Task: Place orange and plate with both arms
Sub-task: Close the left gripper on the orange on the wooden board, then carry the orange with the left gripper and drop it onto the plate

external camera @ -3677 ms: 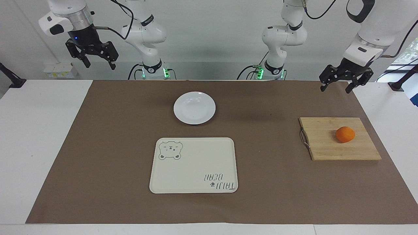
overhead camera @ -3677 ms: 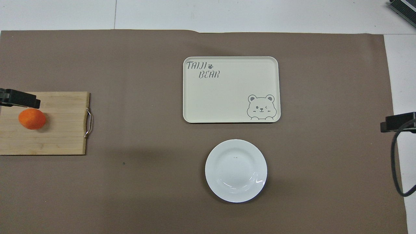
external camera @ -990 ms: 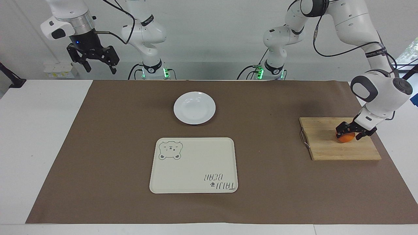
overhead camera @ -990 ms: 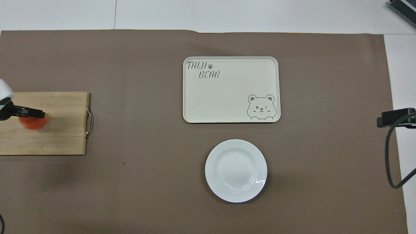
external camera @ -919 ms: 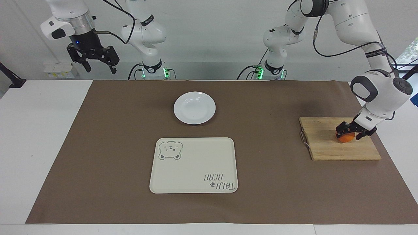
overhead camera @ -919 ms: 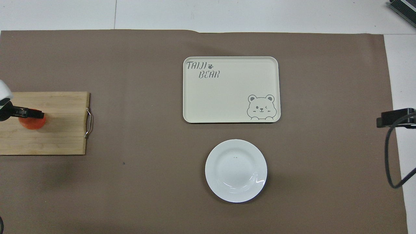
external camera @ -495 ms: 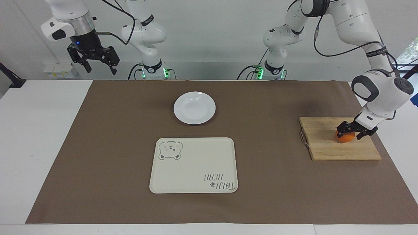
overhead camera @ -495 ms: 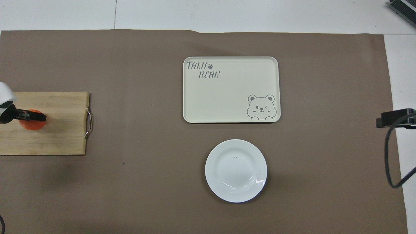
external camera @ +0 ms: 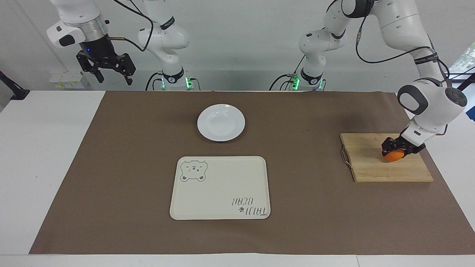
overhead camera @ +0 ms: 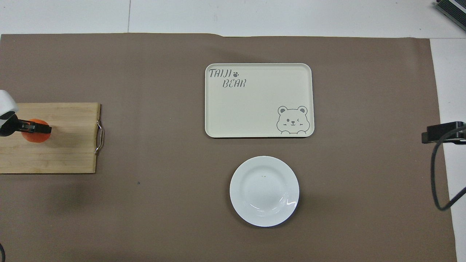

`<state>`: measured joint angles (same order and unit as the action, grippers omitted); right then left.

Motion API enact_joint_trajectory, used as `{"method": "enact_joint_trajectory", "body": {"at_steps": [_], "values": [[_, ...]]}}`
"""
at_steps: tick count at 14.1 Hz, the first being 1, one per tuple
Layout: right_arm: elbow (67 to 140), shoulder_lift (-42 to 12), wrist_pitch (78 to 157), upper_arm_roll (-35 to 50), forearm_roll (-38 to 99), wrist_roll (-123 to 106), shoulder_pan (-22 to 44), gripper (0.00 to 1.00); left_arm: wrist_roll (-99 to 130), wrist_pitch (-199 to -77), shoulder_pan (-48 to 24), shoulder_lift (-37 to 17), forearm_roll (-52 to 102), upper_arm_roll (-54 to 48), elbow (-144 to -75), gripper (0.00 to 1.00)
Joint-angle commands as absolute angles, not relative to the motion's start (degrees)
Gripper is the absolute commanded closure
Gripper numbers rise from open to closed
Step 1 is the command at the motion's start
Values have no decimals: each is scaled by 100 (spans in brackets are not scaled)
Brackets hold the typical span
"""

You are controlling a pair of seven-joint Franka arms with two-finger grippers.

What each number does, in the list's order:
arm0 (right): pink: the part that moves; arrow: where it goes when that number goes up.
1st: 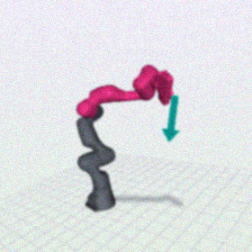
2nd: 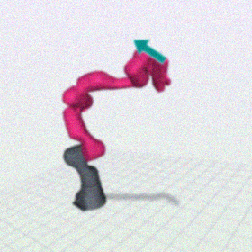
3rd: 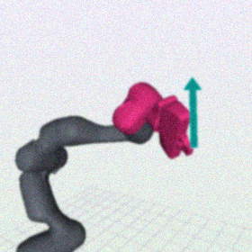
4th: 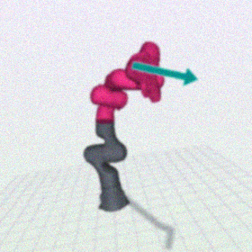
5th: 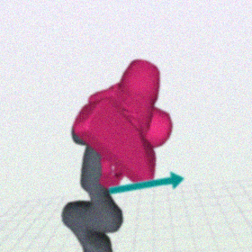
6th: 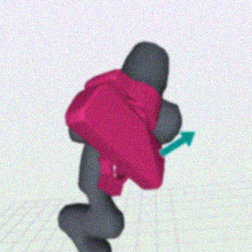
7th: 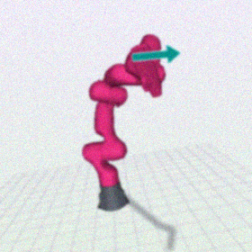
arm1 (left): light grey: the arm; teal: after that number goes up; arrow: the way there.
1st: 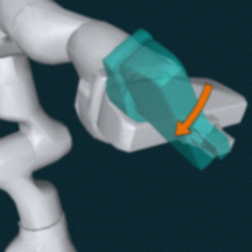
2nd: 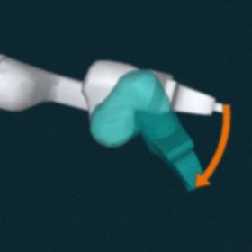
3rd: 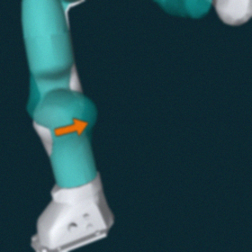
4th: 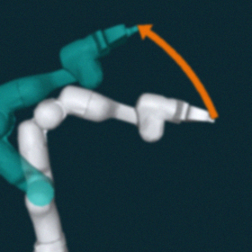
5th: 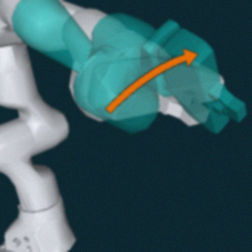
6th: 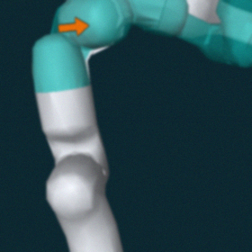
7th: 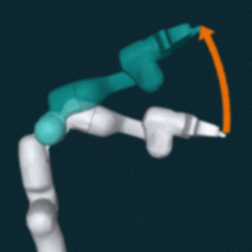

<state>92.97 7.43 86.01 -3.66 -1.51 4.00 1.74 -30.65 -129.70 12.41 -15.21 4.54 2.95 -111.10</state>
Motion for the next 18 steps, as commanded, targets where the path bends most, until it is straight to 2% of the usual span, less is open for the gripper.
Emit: {"method": "enact_joint_trajectory", "body": {"at_steps": [1, 4, 11, 13, 15, 18], "values": [[9457, 853, 8710, -352, -79, 255, 88, 0, -2989, -12877, 583, -1047, 562, 352, -11250, 100], [9466, 853, 8710, -352, -79, 246, 88, 0, -2332, -12718, -313, -923, 562, 352, -11259, 100], [9475, 853, 8710, -352, -79, 246, 88, 0, 163, -12850, -2888, -853, 562, 308, -11268, 100], [9518, 853, 8701, -360, -79, 246, 88, 0, 1112, -13085, -3661, -957, 562, 299, -11276, 100], [9527, 861, 8701, -360, -79, 246, 88, 0, 1816, -13673, -4233, -1098, 580, 273, -11268, 100], [9527, 861, 8701, -360, -79, 246, 88, 0, 2433, -13825, -5017, -1248, 667, 264, -11268, 100]]}}
